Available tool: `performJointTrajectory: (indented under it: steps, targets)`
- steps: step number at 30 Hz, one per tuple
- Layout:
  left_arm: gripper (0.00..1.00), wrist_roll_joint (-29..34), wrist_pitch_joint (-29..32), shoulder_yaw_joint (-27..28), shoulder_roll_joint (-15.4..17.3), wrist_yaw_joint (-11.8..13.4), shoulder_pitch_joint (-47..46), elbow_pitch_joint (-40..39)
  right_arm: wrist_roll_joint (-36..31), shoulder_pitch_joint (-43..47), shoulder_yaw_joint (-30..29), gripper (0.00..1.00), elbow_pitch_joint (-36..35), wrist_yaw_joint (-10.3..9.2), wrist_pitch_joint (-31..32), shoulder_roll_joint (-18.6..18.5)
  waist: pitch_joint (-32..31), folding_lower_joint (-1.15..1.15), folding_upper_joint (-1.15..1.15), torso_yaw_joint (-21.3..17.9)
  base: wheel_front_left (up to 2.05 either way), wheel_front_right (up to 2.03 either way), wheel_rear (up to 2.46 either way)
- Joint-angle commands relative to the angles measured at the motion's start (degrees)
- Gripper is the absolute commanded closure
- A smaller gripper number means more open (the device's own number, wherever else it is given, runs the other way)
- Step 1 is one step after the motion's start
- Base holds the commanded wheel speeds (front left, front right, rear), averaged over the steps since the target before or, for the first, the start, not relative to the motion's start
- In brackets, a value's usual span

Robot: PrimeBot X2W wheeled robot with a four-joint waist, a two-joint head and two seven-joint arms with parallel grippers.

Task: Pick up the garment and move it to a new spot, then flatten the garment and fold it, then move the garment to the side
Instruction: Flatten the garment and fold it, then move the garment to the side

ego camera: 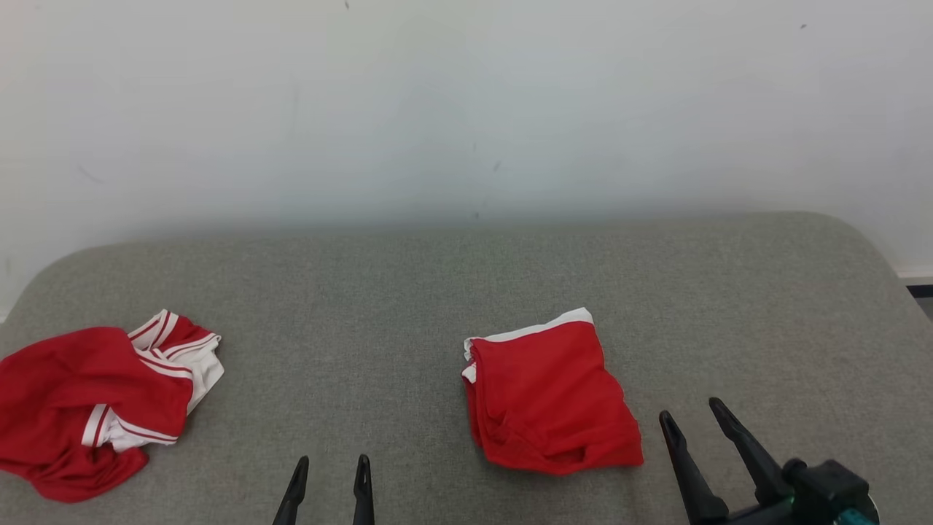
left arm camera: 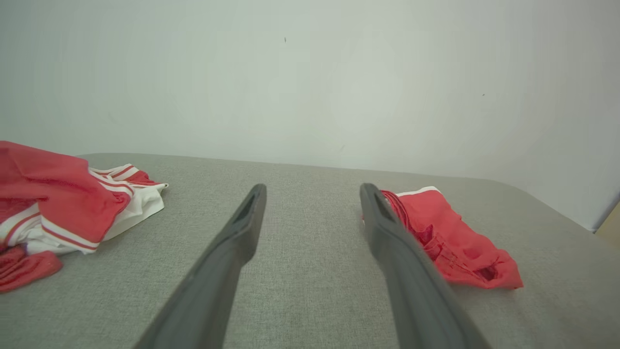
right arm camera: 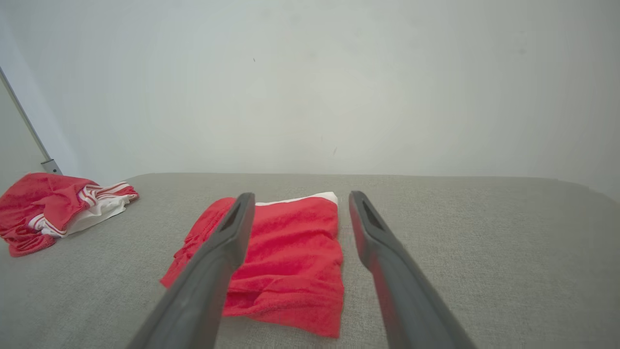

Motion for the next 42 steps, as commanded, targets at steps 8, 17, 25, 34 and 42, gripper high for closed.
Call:
performJointTrajectory:
  steps: [8,17,25,34,42]
  targets:
    - [0.00,4.8,-0.2,2.6,-0.9,-2.0,4.0,-1.3,-8.1,7.1,-6.0,0.00,-3.1,0.03,-0.1,4.5,-1.7,0.01,0.00,-0.1,0.00,0.00,0.00]
    - [0.00,7.8,-0.1,4.4,-1.8,-3.5,7.2,-1.8,-7.9,11.8,-8.8,0.00,-4.0,0.03,-0.1,5.9,-3.1,0.01,0.00,0.2,0.00,0.00,0.00]
    - [0.00,9.2,-0.2,5.4,-2.4,-4.3,7.7,-1.9,-7.8,12.0,-9.5,0.00,-4.4,0.03,-0.1,6.7,-2.7,0.01,0.00,0.0,0.00,0.00,0.00]
    - [0.00,10.1,-0.2,5.8,-2.6,-5.0,7.9,-1.4,-7.9,11.9,-9.2,0.00,-4.4,0.03,-0.1,6.8,-2.4,0.01,0.00,0.3,0.00,0.00,0.00]
    - [0.00,10.5,-0.2,5.8,-2.7,-5.3,7.4,-0.2,-8.1,11.2,-9.7,0.00,-4.6,0.03,-0.1,6.8,-1.9,0.01,0.00,0.9,0.00,0.00,0.00]
